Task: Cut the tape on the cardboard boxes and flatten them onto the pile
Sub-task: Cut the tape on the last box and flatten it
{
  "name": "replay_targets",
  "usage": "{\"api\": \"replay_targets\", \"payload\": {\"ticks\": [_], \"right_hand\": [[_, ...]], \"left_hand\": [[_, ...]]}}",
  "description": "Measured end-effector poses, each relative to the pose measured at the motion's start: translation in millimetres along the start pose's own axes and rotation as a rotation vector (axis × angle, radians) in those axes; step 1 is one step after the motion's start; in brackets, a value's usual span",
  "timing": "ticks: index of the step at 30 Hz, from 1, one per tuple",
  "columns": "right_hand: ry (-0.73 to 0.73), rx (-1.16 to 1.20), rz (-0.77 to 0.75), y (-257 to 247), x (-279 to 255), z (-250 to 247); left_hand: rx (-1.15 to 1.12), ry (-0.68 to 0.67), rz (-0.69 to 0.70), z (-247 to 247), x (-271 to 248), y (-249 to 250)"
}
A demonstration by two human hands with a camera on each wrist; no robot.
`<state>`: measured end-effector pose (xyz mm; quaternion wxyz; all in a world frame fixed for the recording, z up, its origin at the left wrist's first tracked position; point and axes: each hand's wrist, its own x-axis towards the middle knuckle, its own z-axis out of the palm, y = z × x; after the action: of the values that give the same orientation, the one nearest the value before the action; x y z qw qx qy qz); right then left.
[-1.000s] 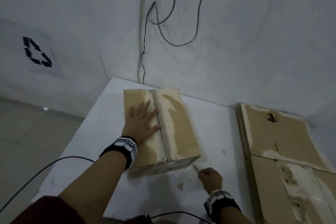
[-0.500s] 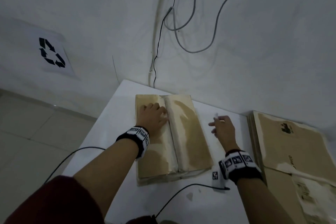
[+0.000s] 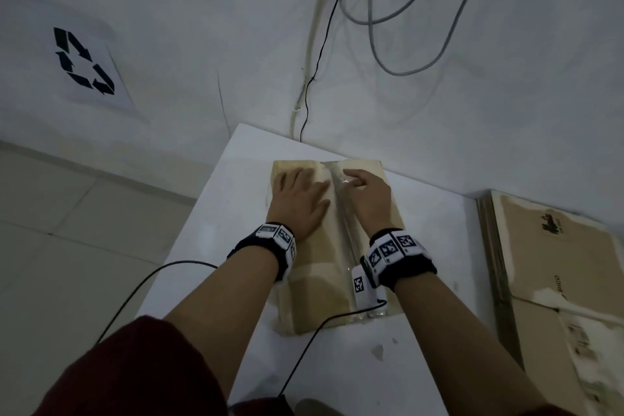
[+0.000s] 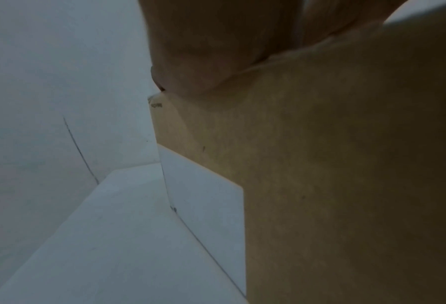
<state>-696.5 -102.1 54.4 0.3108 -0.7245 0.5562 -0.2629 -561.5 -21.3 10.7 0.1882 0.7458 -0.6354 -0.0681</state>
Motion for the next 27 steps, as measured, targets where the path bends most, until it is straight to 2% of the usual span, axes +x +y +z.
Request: {"api": "replay_targets", "payload": {"ticks": [9,20,27], "right_hand": [[0.057,-0.053,0.008,-8,9,22],[0.007,-0.278,-0.097,-21,7,24],[-0.072,-0.428,0.003,-20,-9,21]], "left_hand": [[-0.034,0.044,-0.003,8,3,-2],[-0.051,0.033,-0.006,7,5,-1],[-0.071,0.02,-0.012,6,5,-2]]}}
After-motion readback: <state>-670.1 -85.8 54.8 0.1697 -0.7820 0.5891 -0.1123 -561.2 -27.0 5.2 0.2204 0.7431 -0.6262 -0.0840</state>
